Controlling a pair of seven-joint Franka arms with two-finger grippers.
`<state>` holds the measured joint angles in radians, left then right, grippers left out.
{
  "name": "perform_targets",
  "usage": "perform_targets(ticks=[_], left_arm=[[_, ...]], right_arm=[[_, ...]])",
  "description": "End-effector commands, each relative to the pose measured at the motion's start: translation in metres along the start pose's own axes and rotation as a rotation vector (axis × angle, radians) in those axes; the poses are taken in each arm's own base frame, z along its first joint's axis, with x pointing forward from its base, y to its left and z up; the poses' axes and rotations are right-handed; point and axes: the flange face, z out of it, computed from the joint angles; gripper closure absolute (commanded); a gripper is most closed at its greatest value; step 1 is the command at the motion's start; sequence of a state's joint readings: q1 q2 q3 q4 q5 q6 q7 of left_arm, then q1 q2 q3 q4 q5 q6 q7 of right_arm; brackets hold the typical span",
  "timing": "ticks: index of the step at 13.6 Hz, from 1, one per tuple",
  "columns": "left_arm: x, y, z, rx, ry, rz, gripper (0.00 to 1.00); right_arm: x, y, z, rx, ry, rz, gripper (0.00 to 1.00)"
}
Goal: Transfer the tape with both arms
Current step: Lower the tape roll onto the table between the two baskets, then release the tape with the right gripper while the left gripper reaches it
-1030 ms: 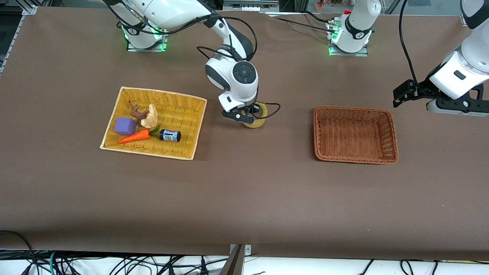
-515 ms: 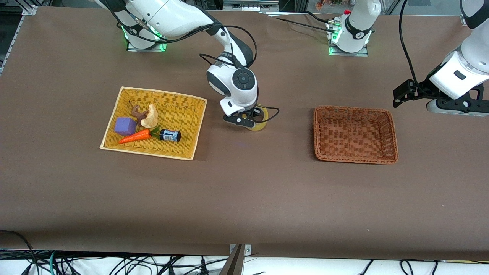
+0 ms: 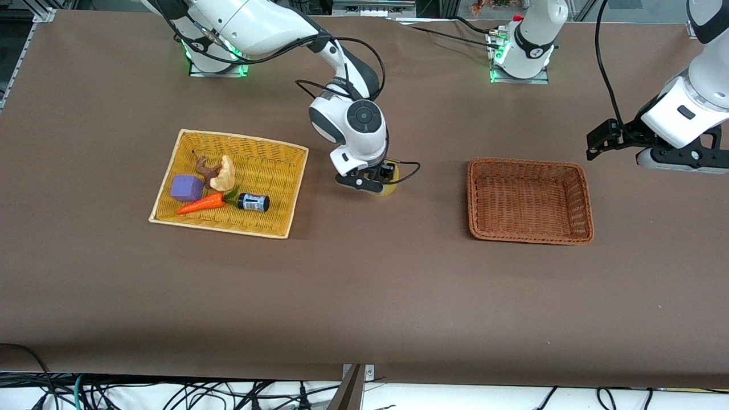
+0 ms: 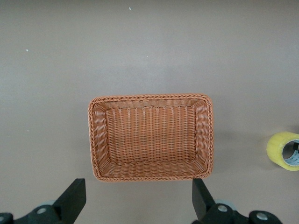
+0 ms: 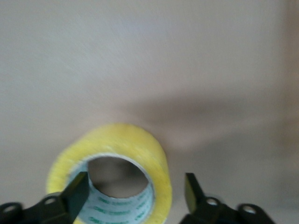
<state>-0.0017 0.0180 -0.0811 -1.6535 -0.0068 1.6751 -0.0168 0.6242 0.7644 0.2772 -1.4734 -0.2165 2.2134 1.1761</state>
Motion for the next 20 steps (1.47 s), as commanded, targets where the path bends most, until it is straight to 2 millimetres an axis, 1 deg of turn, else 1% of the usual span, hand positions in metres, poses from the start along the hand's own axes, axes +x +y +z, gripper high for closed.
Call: perform_targets(ticks=[1, 2, 3, 4, 5, 6, 7, 9, 11, 12, 13, 15, 16, 17, 18, 19, 20], left_arm=[[-0.002, 0.000, -0.004, -0.021, -0.004, -0.002, 0.00], [-0.002, 0.001, -0.004, -0.018, -0.004, 0.004, 0.00], [-0.002, 0.003, -0.004, -0.016, -0.004, 0.006, 0.00], [0.000, 0.006, 0.001, -0.018, -0.015, 0.011, 0.00], [0.002, 0.009, 0.009, -0.023, -0.039, 0.015, 0.00], [0.002, 0.014, 0.012, -0.023, -0.049, 0.027, 0.00], [0.005, 0.017, 0.020, -0.025, -0.064, 0.034, 0.00], [0.009, 0.038, 0.035, -0.029, -0.091, 0.070, 0.00], [0.010, 0.073, 0.049, -0.097, -0.118, 0.098, 0.00], [0.013, 0.084, 0.058, -0.105, -0.131, 0.111, 0.00], [0.017, 0.097, 0.069, -0.109, -0.134, 0.121, 0.00], [0.022, 0.135, 0.096, -0.118, -0.152, 0.067, 0.00], [0.025, 0.160, 0.115, -0.125, -0.163, 0.030, 0.00], [0.025, 0.185, 0.139, -0.120, -0.184, -0.003, 0.00], [0.027, 0.203, 0.167, -0.121, -0.225, -0.045, 0.00], [0.024, 0.226, 0.188, -0.120, -0.244, -0.062, 0.00], [0.016, 0.251, 0.205, -0.115, -0.251, -0.068, 0.00]], right_arm=[[0.027, 0.001, -0.054, -0.061, 0.036, -0.112, 0.00], [0.038, 0.004, -0.071, -0.077, 0.040, -0.158, 0.00], [0.055, 0.015, -0.097, -0.080, 0.053, -0.192, 0.00], [0.073, 0.029, -0.115, -0.080, 0.060, -0.226, 0.00], [0.092, 0.047, -0.135, -0.076, 0.065, -0.260, 0.00], [0.111, 0.066, -0.152, -0.082, 0.065, -0.293, 0.00], [0.127, 0.086, -0.165, -0.098, 0.056, -0.319, 0.00], [0.159, 0.129, -0.192, -0.108, 0.043, -0.374, 0.00], [0.190, 0.175, -0.218, -0.051, 0.013, -0.384, 0.00], [0.201, 0.195, -0.233, -0.048, 0.019, -0.393, 0.00], [0.211, 0.215, -0.241, -0.059, 0.012, -0.386, 0.00], [0.232, 0.254, -0.246, -0.066, -0.008, -0.329, 0.00], [0.244, 0.280, -0.255, -0.042, -0.014, -0.309, 0.00], [0.253, 0.299, -0.259, -0.016, -0.022, -0.311, 0.00], [0.262, 0.323, -0.268, -0.002, -0.016, -0.308, 0.00], [0.266, 0.341, -0.280, -0.004, -0.003, -0.291, 0.00], [0.266, 0.352, -0.291, -0.011, 0.011, -0.274, 0.00]])
